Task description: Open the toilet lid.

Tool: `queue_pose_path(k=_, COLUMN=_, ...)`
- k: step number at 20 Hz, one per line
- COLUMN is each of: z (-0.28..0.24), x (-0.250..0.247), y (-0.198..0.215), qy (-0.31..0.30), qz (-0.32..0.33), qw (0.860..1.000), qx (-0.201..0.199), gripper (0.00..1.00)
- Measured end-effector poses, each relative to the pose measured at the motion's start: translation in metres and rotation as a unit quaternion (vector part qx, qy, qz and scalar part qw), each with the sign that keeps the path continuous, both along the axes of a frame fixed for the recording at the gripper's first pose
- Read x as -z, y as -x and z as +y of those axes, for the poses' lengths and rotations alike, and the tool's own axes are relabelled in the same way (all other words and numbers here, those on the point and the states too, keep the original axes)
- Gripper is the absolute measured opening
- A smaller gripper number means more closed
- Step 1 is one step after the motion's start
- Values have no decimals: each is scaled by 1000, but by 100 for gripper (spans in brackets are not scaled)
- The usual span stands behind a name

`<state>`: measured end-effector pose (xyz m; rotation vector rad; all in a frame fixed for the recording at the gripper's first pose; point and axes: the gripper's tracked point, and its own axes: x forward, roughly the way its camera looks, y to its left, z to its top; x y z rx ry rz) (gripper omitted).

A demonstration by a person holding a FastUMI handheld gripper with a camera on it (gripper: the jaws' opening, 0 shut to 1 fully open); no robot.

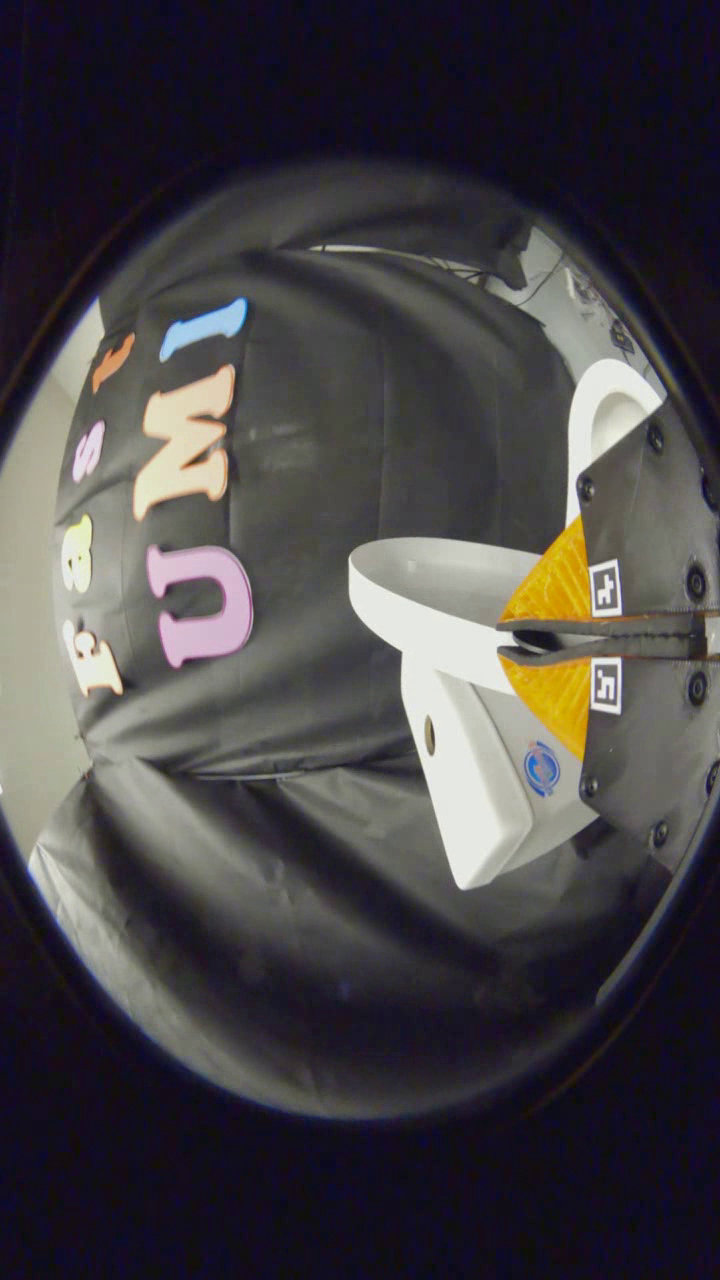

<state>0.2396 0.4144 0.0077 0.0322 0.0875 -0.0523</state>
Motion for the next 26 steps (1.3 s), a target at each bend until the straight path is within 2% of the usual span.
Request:
queue_pose_path(k=5, z=32, x=-1, y=-17, qy=28, qz=19, qw=998, qx=-47, gripper=1)
queue_pose_path(k=10, z=43, x=-2, y=-20, qy=38, qz=25, qw=997, qx=-65, gripper=1)
queue_pose_path(k=12, z=39, x=5, y=-31, qy=57, qz=36, qw=996, qx=-52, gripper=1)
queue_pose_path(k=18, z=38, x=3, y=-25, qy=70, qz=37, qw=996, qx=-36, gripper=2)
queue_pose_path(k=23, z=46, x=4, y=-27, qy=59, qz=33, qw=996, qx=-65, gripper=20)
queue_pose_path(k=26, z=56, x=9, y=-26, qy=51, qz=35, qw=994, qx=-89, gripper=26)
